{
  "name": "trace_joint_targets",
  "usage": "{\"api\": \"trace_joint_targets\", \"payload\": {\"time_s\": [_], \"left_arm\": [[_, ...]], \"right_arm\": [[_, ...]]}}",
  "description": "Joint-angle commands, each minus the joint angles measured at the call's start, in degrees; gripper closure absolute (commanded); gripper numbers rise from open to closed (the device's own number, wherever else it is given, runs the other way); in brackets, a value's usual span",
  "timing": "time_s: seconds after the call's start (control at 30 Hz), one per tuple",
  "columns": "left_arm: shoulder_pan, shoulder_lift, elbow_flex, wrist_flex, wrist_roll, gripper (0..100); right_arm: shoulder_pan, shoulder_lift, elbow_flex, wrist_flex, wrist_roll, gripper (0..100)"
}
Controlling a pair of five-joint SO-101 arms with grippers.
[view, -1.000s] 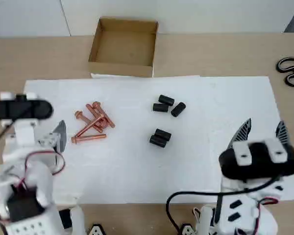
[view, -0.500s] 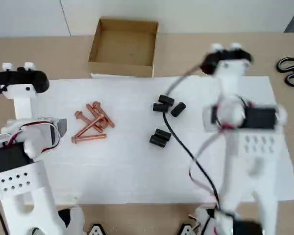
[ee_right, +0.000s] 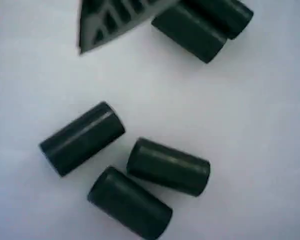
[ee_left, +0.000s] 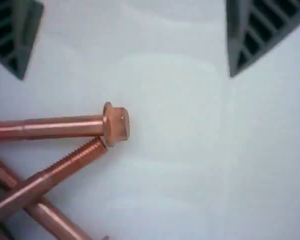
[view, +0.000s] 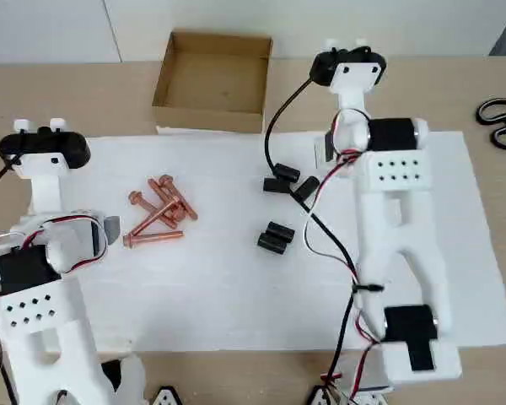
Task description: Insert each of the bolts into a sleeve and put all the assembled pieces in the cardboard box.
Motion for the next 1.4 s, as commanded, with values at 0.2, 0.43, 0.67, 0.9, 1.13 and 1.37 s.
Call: {"api": "trace_joint_targets", "payload": {"time_s": [0.2,0.43,0.67,0.9,1.13,1.37], "left_arm": [[-0.18,0.00,-0.22,0.09,0.26,76],[-0.26,0.00,-0.22,0.09,0.26,76],[-0.26,0.00,-0.22,0.09,0.26,76],[-0.26,0.00,-0.22,0.09,0.26,76],[-0.26,0.00,-0.13,0.26,0.26,76],[-0.26,0.00,0.84,-0.18,0.26,76]], "right_arm": [[-1.10,16.66,-13.80,1.71,-12.84,80.1],[-1.27,22.29,-18.64,5.76,-12.92,80.1],[-1.80,24.75,-18.55,4.18,-12.84,80.1],[-4.97,29.93,-18.64,1.45,-13.27,80.1],[-6.29,33.36,-18.73,-2.77,-13.27,80.0],[-4.70,36.62,-18.73,-2.95,-13.27,80.0]]}}
